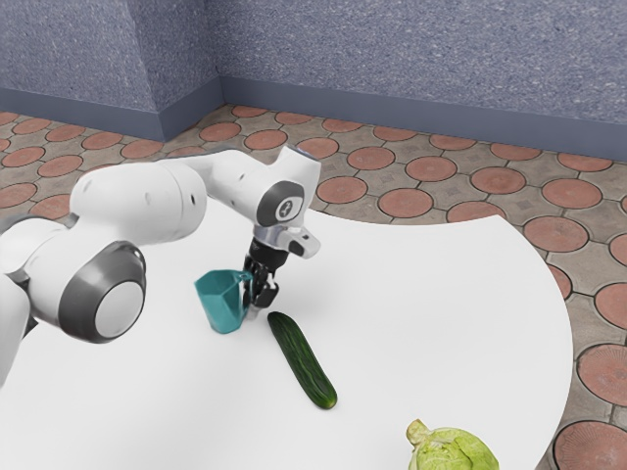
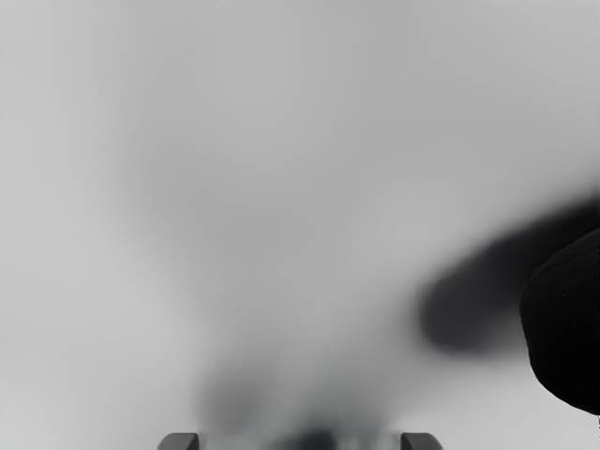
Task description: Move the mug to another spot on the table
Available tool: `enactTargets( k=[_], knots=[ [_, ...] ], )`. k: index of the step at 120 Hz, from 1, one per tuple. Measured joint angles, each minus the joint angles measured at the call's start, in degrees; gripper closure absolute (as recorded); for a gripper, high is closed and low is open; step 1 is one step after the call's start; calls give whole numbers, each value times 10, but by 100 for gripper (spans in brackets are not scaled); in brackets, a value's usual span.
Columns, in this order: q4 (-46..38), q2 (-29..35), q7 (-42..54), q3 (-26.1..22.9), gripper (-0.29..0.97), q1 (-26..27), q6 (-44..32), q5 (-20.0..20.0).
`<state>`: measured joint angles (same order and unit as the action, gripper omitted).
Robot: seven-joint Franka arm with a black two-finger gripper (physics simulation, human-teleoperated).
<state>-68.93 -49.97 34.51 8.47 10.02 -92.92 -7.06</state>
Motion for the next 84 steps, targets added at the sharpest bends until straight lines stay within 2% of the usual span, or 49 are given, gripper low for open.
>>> enactTargets(
  k=[18,40,52,68,84],
  knots=[
    [0,5,-10,0,29,1,-3,1],
    [0,27,-17,-4,16,2,-3,1],
    [14,45,-20,-4,10,1,-3,20],
    [-7,129,-21,-7,5,2,-3,64],
    [-132,263,-6,-10,3,-10,-4,103]
  ],
)
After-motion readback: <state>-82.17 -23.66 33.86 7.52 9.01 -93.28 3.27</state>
